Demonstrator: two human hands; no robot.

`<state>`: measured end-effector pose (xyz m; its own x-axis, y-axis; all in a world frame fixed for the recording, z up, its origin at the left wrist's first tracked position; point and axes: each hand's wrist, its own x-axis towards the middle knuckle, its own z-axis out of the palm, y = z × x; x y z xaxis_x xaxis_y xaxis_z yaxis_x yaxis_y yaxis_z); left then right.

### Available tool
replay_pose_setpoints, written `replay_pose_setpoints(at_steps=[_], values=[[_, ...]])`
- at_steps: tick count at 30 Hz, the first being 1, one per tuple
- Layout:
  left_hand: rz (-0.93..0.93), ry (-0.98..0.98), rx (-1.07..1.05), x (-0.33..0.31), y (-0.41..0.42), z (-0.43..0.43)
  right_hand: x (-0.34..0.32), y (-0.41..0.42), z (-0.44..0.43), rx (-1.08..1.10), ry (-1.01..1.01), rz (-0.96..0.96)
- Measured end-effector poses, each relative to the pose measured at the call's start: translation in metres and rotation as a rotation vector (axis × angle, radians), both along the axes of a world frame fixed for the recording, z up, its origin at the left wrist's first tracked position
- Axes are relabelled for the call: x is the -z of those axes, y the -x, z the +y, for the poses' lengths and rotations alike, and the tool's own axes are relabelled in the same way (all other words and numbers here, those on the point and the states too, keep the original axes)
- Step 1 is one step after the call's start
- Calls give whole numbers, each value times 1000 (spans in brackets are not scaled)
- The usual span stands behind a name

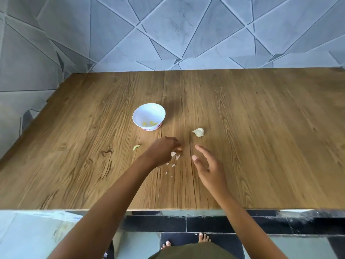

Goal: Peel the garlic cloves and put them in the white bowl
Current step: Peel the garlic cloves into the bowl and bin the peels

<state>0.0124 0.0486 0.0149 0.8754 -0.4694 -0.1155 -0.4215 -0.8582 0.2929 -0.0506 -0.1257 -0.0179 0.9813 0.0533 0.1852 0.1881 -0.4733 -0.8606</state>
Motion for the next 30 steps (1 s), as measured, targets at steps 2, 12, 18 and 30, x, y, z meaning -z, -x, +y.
replay_pose_setpoints(at_steps=[2, 12, 18, 30], values=[[19, 19, 9, 1, 14, 6, -2, -1, 0, 0, -15, -20], [-66, 111, 55, 7, 71, 15, 1, -4, 15, -14, -330, 160], [-148, 98, -16, 17, 74, 17, -4, -8, 20, -5, -776, 476], [34, 461, -202, -32, 48, -23, -29, -11, 33, 149, -1505, 971]])
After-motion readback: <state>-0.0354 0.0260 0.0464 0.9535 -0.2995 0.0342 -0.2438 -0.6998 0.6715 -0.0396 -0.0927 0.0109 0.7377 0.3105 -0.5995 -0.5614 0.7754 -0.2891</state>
